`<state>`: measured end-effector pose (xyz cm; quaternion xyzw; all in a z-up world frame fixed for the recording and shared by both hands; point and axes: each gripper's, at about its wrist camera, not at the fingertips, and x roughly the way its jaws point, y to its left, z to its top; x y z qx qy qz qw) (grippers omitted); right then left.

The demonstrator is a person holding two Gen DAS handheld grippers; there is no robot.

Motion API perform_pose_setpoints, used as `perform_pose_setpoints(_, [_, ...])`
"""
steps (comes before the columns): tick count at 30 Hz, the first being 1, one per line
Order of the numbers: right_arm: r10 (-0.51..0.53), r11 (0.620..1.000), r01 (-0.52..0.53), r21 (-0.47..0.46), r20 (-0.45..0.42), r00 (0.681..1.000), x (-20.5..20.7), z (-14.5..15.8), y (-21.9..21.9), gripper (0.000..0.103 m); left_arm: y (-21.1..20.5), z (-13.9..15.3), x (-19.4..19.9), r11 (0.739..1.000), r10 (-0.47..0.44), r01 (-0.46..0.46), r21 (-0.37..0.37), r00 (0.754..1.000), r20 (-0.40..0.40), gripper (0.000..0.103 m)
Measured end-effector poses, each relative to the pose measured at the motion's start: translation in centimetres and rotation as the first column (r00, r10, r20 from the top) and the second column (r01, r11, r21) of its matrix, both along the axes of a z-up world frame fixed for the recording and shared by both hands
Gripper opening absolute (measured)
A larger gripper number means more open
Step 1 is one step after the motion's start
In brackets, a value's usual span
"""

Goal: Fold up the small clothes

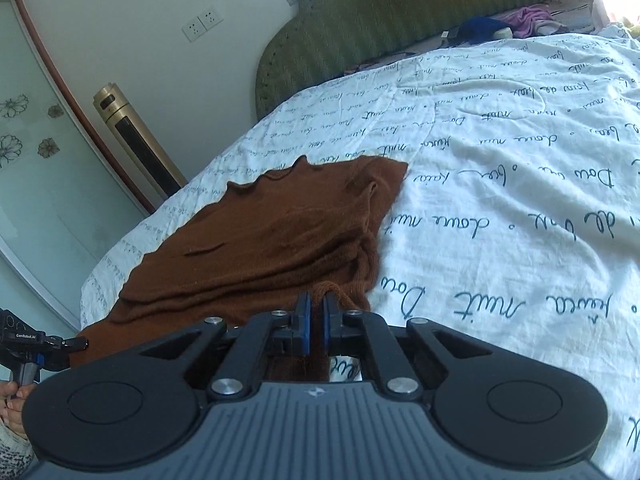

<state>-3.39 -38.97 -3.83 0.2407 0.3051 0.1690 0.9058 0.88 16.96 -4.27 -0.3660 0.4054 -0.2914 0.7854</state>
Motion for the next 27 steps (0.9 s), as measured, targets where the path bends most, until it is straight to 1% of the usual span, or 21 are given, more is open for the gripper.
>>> perform_pose_setpoints(2, [-0.010,1.000,0.010,0.003,0.006,1.000,0.7,0.1,-0.2,0.005,0.0,0.0,1.0,1.000,0.005,-0.005,0.000,1.000,0.005,0.003])
perform_pose_setpoints(5, [-0.054,0.998,0.054,-0.013,0.003,0.999,1.7,-0.1,-0.9,0.002,-0.1,-0.2,2.1,0.999,0.008,-0.009,0.041,1.000,0.013,0.003])
perform_pose_setpoints(7, [-0.092,0.995,0.091,-0.040,-0.018,0.996,2.2,-0.9,-1.6,0.002,0.1,-1.0,2.4,0.998,0.015,-0.015,0.060,1.000,-0.004,0.003])
perform_pose_setpoints(9, [-0.072,0.997,0.075,0.035,-0.085,0.994,2.6,-2.4,-2.5,0.005,0.4,-2.0,2.1,0.999,-0.015,0.016,0.037,1.000,-0.023,0.003])
perform_pose_setpoints(10, [-0.058,0.996,0.064,0.060,-0.096,0.994,2.3,-2.8,-2.7,0.005,0.5,-2.2,1.7,0.999,-0.005,0.006,0.041,0.999,-0.035,0.003])
perform_pose_setpoints(11, [-0.046,0.996,0.054,0.072,-0.101,0.994,1.9,-3.1,-2.6,0.012,0.7,-2.4,1.2,0.999,-0.009,0.010,0.039,0.999,-0.040,0.009])
perform_pose_setpoints(12, [-0.027,0.996,0.036,0.080,-0.118,0.993,1.3,-3.4,-2.4,0.032,0.6,-2.8,0.8,0.999,-0.033,0.035,0.027,0.998,-0.056,0.022])
perform_pose_setpoints(13, [-0.017,0.996,0.028,0.081,-0.135,0.991,1.1,-3.6,-2.3,0.046,0.6,-3.1,0.3,0.998,-0.055,0.055,-0.004,0.996,-0.069,0.050])
perform_pose_setpoints(14, [0.004,0.995,0.009,0.098,-0.135,0.991,0.5,-3.9,-2.0,0.076,0.6,-2.9,-0.3,0.997,-0.073,0.072,-0.041,0.996,-0.044,0.067])
perform_pose_setpoints(15, [0.030,0.992,-0.013,0.129,-0.126,0.992,-0.2,-4.0,-1.9,0.087,0.4,-2.5,-0.9,0.995,-0.087,0.086,-0.046,0.996,-0.027,0.077])
perform_pose_setpoints(16, [0.048,0.989,-0.029,0.144,-0.127,0.991,-0.5,-4.1,-1.6,0.087,0.1,-2.0,-1.2,0.993,-0.109,0.108,-0.050,0.994,-0.017,0.100])
perform_pose_setpoints(17, [0.061,0.990,-0.043,0.131,-0.133,0.989,-0.9,-4.0,-1.1,0.087,-0.3,-1.6,-1.5,0.991,-0.122,0.121,-0.049,0.992,-0.015,0.103])
perform_pose_setpoints(19, [0.063,0.997,-0.056,0.047,-0.148,0.987,-1.6,-3.5,0.3,0.087,-0.8,-1.6,-2.2,0.996,-0.089,0.088,-0.023,0.995,-0.053,0.103])
perform_pose_setpoints(20, [0.072,0.997,-0.069,0.026,-0.144,0.987,-1.8,-3.2,0.8,0.087,-0.8,-1.9,-2.8,0.998,-0.058,0.056,-0.034,0.997,-0.060,0.103])
perform_pose_setpoints(21, [0.086,0.996,-0.084,0.021,-0.142,0.986,-2.1,-3.1,1.1,0.087,-0.7,-2.2,-3.3,0.999,-0.018,0.014,-0.051,0.998,-0.066,0.103])
perform_pose_setpoints(22, [0.092,0.996,-0.090,0.015,-0.143,0.985,-2.3,-3.0,1.3,0.087,-0.4,-2.7,-3.7,0.995,0.020,-0.029,-0.092,0.995,-0.095,0.103])
perform_pose_setpoints(23, [0.095,0.995,-0.095,0.009,-0.141,0.985,-2.6,-3.0,1.4,0.087,-0.1,-3.3,-3.8,0.989,0.031,-0.049,-0.142,0.992,-0.125,0.101])
perform_pose_setpoints(24, [0.105,0.994,-0.105,0.012,-0.136,0.985,-2.8,-3.0,1.4,0.087,0.2,-3.8,-3.6,0.985,0.028,-0.054,-0.165,0.988,-0.154,0.097])
perform_pose_setpoints(25, [0.108,0.994,-0.108,0.010,-0.132,0.985,-3.0,-3.0,1.4,0.087,0.5,-4.0,-3.5,0.981,0.020,-0.051,-0.187,0.986,-0.168,0.090])
perform_pose_setpoints(26, [0.104,0.995,-0.104,0.006,-0.129,0.986,-3.2,-2.9,1.3,0.087,0.7,-4.2,-3.2,0.978,0.003,-0.039,-0.205,0.985,-0.174,0.075])
perform_pose_setpoints(27, [0.100,0.995,-0.098,0.018,-0.126,0.987,-3.3,-2.9,1.0,0.087,0.9,-4.5,-3.0,0.979,-0.008,-0.031,-0.200,0.981,-0.194,0.059])
